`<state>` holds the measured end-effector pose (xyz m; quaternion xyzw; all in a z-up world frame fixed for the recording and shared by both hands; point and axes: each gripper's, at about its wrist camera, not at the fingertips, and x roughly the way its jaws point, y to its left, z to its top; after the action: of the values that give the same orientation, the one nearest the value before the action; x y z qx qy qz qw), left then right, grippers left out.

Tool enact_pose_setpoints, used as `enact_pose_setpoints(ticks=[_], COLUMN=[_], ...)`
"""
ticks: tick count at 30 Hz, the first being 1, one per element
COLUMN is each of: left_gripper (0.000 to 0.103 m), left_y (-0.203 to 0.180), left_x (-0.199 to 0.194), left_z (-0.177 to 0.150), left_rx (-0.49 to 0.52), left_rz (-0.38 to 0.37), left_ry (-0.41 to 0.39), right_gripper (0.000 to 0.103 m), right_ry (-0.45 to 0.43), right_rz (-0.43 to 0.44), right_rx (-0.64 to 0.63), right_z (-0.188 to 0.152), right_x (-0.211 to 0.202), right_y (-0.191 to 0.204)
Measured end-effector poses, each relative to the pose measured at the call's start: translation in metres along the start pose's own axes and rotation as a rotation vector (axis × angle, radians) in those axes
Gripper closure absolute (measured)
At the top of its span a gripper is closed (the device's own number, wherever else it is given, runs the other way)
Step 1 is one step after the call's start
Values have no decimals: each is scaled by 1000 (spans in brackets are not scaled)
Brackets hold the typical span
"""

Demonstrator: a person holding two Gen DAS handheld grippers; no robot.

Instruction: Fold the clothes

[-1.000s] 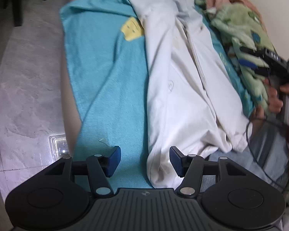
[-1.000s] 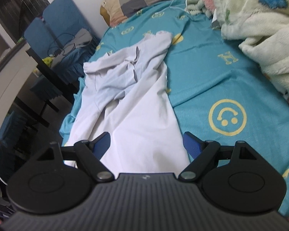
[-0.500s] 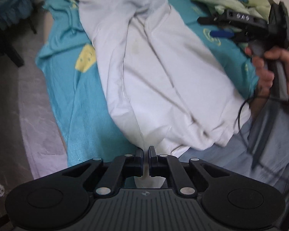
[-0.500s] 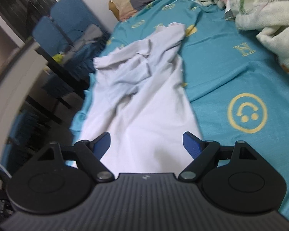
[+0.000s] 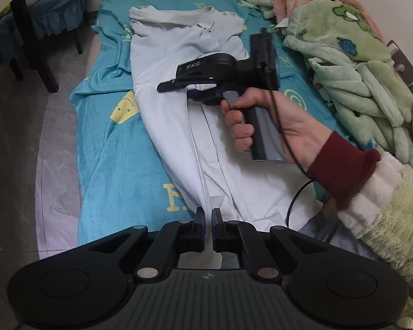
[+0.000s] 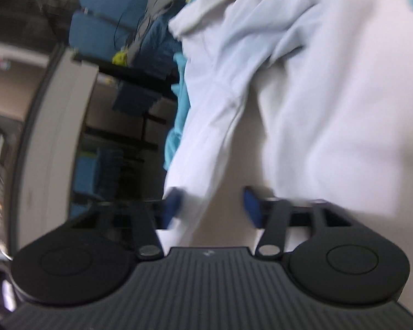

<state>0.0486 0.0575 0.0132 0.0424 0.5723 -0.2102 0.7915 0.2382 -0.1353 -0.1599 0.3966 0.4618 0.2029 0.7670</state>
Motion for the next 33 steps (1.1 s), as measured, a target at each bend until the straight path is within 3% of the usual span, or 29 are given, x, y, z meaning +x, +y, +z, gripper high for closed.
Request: enact_pose_setpoints(ticks=[3,7,12,16,18,20,22,24,27,29,31,33], left_gripper=[98,98,92,70,47,33,25,25,24,28,30,27], left_y=[-11,-30,-45,-41,-32,-21,-3,18,44,62,74,73], left_x=[13,54,102,98,85,71,69,80,108,130,138,141], left_z=[-3,-13,-23,-26,-23,-19,-13,-6,3,8,6,7], left_rx=[-50,-63,-80,-60,-62,-70,-116,-191,-258,-314,-373,-354], left_rz=[-28,-50,-85,-85,-100,-95,-72,-60,-34,-27,-93,-100], left_ry=[33,96,149,129,71,-14,-73,-84,-51,24,62,82], right_gripper=[97,97,94,93,92,91,75,33,28,28,28,29], right_ry=[-66,-133,-99,-70,-67,-89,-106,-132,-146,-131,-98,-51], right_rz=[-12,-97,-205,-237,-271,-277,-286,-317,-412,-455,-458,-460], right_rx=[-102,-206,-217,-209,-230,-246,-222,-179,-111,-54,-21,3], right_z=[0,5,3,-8,-15,-27,-40,-52,-68,-74,-74,-73], right_x=[-13,-42,-52,-78,-101,-132,-164,-190,-215,-219,-214,-203], right_y=[18,35,14,8,10,11,5,-5,-26,-39,-47,-53])
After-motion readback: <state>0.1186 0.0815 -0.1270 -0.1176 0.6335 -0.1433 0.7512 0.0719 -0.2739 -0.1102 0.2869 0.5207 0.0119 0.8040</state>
